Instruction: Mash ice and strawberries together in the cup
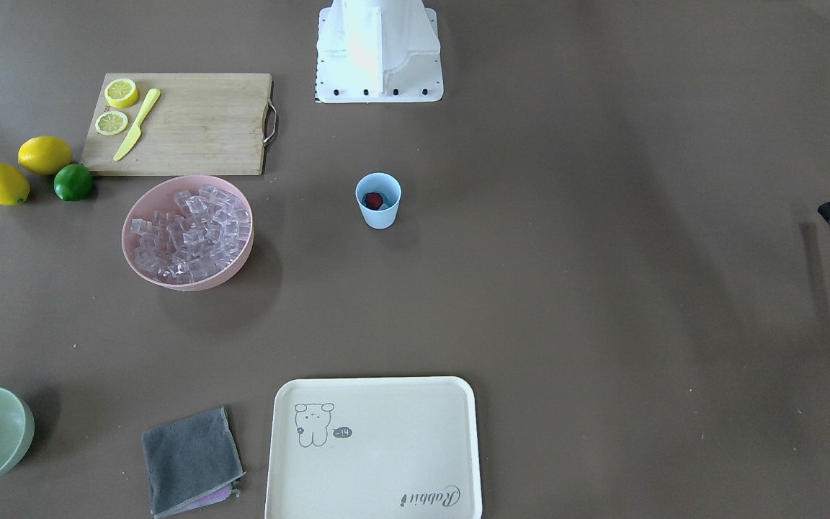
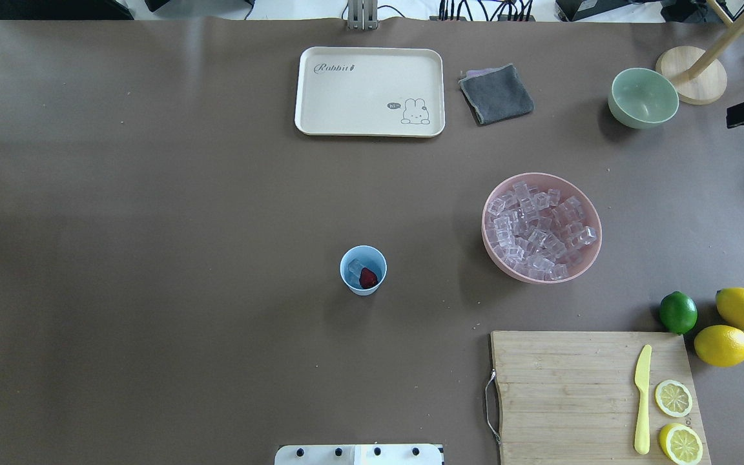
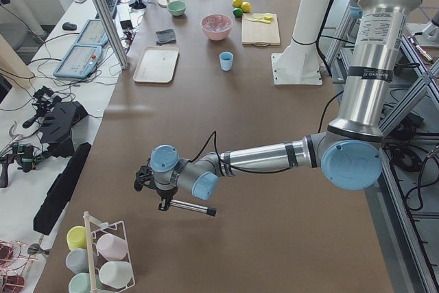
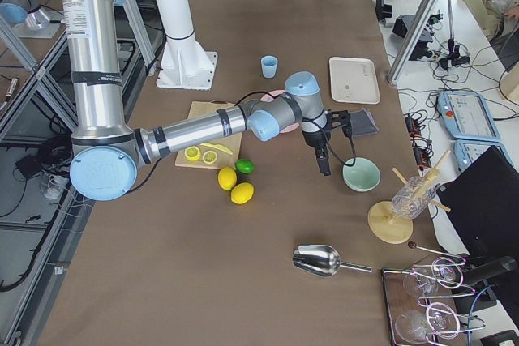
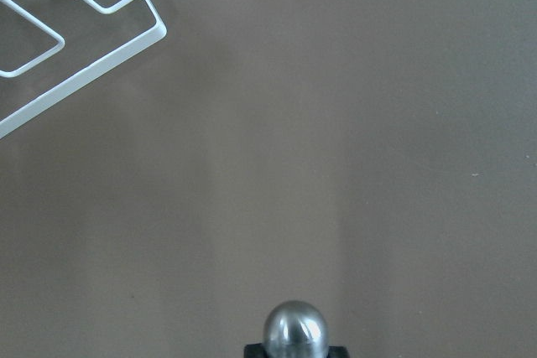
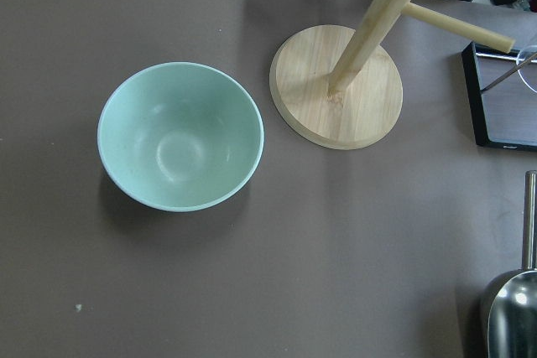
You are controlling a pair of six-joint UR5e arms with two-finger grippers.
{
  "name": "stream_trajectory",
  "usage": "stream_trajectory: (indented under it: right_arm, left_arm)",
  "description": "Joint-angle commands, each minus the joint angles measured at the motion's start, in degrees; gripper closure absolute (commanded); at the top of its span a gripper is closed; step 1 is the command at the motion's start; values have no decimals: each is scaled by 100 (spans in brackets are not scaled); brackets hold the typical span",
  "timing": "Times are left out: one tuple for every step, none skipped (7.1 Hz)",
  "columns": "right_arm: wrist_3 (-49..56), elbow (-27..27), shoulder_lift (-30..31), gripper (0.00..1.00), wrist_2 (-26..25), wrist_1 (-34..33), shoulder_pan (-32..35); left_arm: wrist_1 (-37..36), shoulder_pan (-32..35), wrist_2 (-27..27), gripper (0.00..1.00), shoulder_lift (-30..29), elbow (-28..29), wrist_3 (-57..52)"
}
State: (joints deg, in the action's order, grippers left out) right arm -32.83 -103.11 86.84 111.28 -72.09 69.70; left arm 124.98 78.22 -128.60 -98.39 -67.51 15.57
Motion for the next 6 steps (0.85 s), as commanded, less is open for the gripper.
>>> stream_trajectory:
  right_arm:
    - [4,-24,0,0,-1,-7,9]
    - [4,-24,-9,0,-1,2,9]
    - [4,-33,-9,0,-1,2,9]
    - [4,-25,-9,0,-1,2,9]
    - [4,-33,-9,0,-1,2,9]
    - [4,-33,-18,0,-1,-7,9]
  left_arm:
    - [26,9,-7,74,39,10,-1]
    - [35,9,2,61,56,10,-1]
    - [35,9,2,51,48,10,-1]
    - [44,9,2,49,48,1,7]
    - [44,9,2,43,30,1,8]
    - [44,18,2,6,-5,-17,42]
